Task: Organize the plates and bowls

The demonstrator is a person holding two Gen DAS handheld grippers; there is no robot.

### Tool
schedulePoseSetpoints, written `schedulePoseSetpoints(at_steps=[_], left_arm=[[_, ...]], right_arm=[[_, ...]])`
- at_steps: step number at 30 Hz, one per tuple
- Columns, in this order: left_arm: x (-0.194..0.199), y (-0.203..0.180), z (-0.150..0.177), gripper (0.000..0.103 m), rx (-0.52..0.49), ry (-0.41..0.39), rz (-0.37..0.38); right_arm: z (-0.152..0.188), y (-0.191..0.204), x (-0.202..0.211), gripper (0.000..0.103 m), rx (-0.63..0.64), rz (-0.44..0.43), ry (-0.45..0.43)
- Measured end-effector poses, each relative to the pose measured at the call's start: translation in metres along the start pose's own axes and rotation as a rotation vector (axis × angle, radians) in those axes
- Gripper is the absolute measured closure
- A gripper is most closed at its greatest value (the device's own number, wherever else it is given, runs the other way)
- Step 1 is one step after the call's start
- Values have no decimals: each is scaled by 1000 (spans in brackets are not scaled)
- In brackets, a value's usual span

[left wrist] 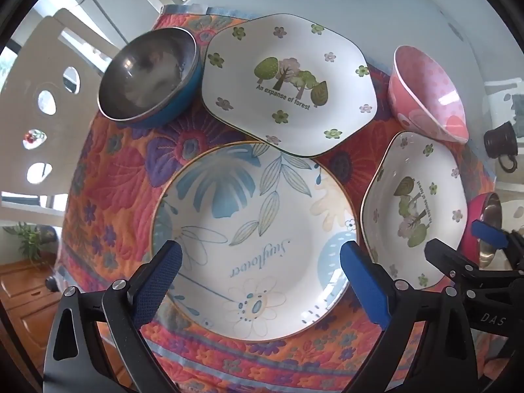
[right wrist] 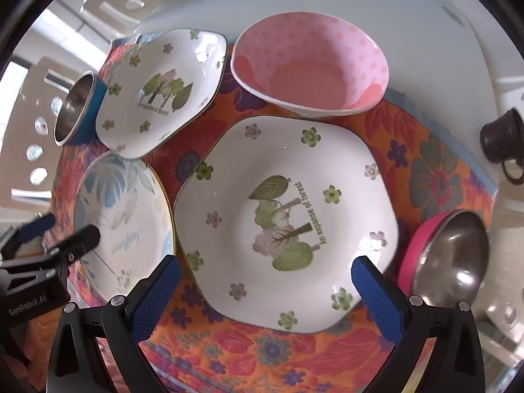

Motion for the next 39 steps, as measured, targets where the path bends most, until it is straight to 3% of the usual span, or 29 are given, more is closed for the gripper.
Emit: schedulePoseSetpoints(at_steps=[5, 11, 16, 28, 39], left_arm=[[-4, 3, -1, 7, 52, 2, 24], [-10, 20, 8, 7, 82, 8, 39], [-13, 38, 4, 9, 131, 19, 30], [-15, 56, -17, 9, 128, 26, 17], [-32, 19, 1, 9, 92, 50, 0]], right_arm=[[-3, 4, 15, 0, -42, -56, -90], [-5, 11, 19, 0, -21, 5, -100], [-8, 13, 12, 0, -24, 24, -71], [0, 34, -2, 0, 24, 23, -11], [4, 28, -9, 0, 16, 43, 10]])
Point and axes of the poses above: each gripper's, at about its wrist camera, not at the fingertips, and x roughly against the way its jaws point, y to its left, z to its underside, the point moved 5 cm from there along -x, roughly the way its jaws point, and after that the axes turned 7 degrees about x, right-handed, at the moved point
